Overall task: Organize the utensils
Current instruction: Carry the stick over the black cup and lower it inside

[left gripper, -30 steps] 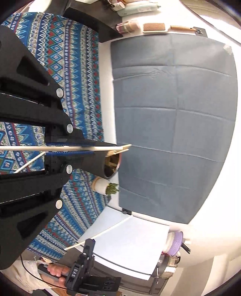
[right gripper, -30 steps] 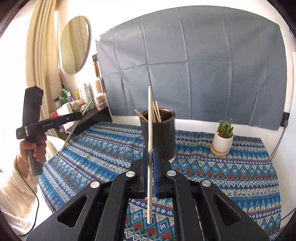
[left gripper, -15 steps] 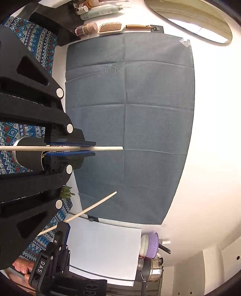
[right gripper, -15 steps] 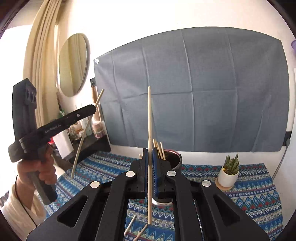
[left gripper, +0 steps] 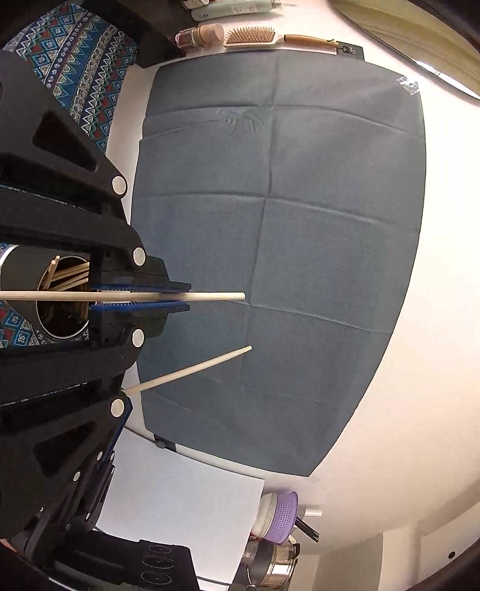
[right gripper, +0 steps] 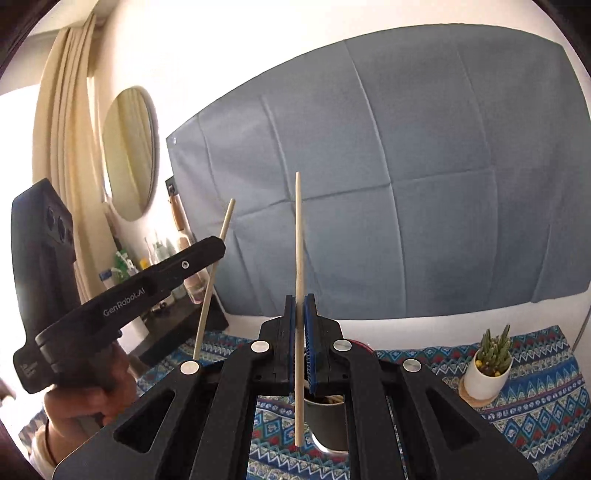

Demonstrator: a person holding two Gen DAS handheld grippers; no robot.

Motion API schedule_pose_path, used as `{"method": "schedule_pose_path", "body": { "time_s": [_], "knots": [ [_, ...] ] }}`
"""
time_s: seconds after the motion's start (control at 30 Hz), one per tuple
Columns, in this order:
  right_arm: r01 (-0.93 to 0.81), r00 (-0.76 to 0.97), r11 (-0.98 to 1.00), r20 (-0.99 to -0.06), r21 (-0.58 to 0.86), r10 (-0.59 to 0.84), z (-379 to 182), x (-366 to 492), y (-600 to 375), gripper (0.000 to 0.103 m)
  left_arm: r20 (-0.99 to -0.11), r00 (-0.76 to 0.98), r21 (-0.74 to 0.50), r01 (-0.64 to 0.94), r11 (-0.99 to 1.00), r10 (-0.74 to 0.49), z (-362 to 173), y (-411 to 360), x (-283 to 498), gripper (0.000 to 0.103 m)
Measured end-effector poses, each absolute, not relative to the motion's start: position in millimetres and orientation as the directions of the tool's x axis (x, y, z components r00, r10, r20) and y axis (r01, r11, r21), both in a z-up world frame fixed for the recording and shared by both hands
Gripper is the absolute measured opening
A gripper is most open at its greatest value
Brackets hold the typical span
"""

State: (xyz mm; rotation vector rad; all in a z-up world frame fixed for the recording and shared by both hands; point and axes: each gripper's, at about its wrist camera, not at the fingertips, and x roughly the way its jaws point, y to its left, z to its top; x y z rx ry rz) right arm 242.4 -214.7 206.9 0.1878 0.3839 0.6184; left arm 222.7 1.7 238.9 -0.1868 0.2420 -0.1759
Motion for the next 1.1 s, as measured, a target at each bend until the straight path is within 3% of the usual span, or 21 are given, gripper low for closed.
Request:
{"method": "schedule_pose_path", "body": {
  "time_s": [0.2, 0.63, 0.83, 1.0, 1.1],
  "knots": [
    [-0.568, 0.751, 0.767, -0.194, 0.298, 0.631, 198.4, 272.8, -207.4, 0.005, -0.2, 0.957, -0.252, 0.157, 0.955, -0.21, 216.9, -1.5, 255.2, 0.005],
    [-0.493, 0.799, 0.802, -0.191, 0.336, 0.571, 156.0, 308.7, -194.9, 0.005, -0.112, 0.973, -0.302, 0.162, 0.939, -0.204, 188.8, -5.1, 279.5, 0.005],
    [-0.493, 0.812, 0.8, -0.15, 0.341, 0.564, 134.6, 312.7, -194.8, 0.005, -0.032, 0.992, -0.332, 0.102, 0.938, -0.12, 183.8, -1.6, 277.9, 0.005],
    [-0.476, 0.81, 0.8, -0.172, 0.365, 0.561, 115.5, 320.8, -191.6, 0.005, -0.057, 0.991, -0.336, 0.093, 0.937, -0.118, 164.2, -10.0, 286.2, 0.005],
    [-0.494, 0.8, 0.814, -0.207, 0.306, 0.563, 107.8, 319.6, -183.2, 0.005, -0.079, 0.988, -0.328, 0.101, 0.939, -0.134, 150.7, -14.5, 288.9, 0.005]
  ]
}}
